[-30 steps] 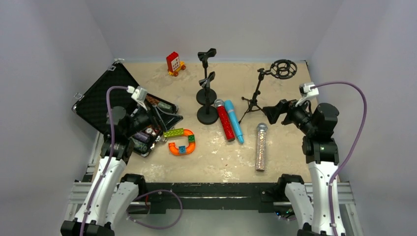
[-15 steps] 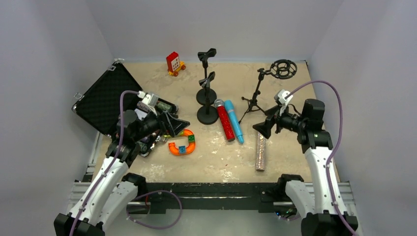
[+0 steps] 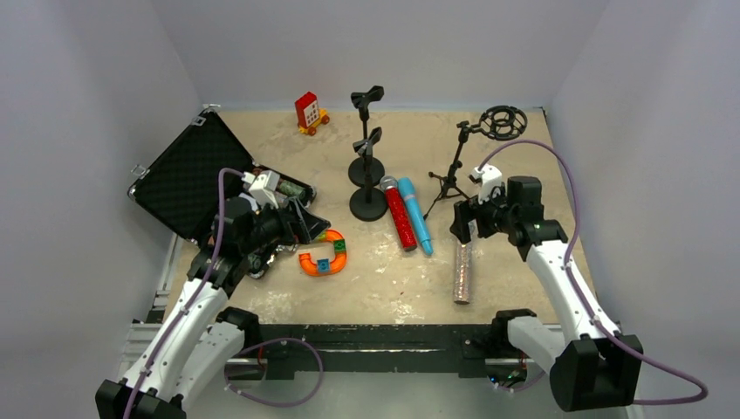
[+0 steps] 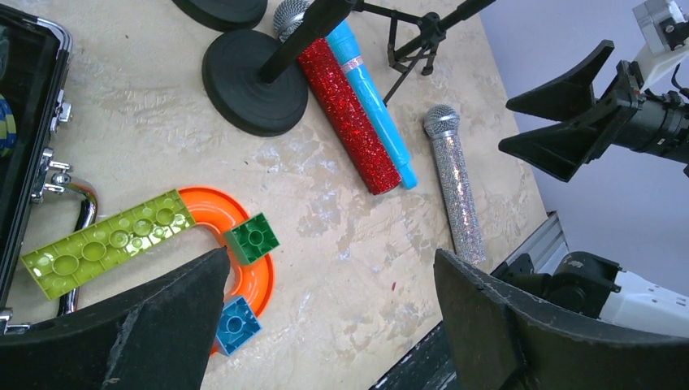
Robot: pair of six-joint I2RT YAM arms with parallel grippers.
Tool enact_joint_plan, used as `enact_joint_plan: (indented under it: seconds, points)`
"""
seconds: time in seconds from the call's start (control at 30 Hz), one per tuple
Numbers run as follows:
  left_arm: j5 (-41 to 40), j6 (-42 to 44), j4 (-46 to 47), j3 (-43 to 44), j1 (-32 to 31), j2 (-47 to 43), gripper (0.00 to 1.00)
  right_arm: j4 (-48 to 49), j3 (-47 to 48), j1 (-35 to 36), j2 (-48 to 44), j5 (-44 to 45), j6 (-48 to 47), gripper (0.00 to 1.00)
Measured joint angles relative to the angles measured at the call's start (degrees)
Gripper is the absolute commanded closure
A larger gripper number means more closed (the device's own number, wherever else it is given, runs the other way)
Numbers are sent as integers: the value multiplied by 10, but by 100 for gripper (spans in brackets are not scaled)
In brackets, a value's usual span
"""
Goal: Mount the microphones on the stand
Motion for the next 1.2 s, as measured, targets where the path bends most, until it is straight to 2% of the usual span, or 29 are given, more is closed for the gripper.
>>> enact_joint_plan:
  seconds: [0.03,0.2,0.3,0.57,0.83,0.93,1.1,1.2]
  points:
    - [-1,-1,-2,0,0,0,1,0,0,0,2,19,5,1]
    - [-4,-5,-9,-1,0,-7,1,10,0,1,13,76,9,19]
    - [0,-7,1,-9,0,-12,1,15,0,11,40,100,10,23]
    - [11,-16,17,-33,0,-14,1,18,0,45,158,141,10,22]
    - [14,-15,22,-40,0,-24,1,25,1,51,227,175,9,23]
    - [16,-15,20,-44,0,-24,1,24,4,56,241,178,6,36]
    - [25,-15,22,-45,0,-24,1,21,11,63,255,180,-2,48]
    - [33,-15,23,-46,0,-24,1,20,13,64,256,177,-6,59]
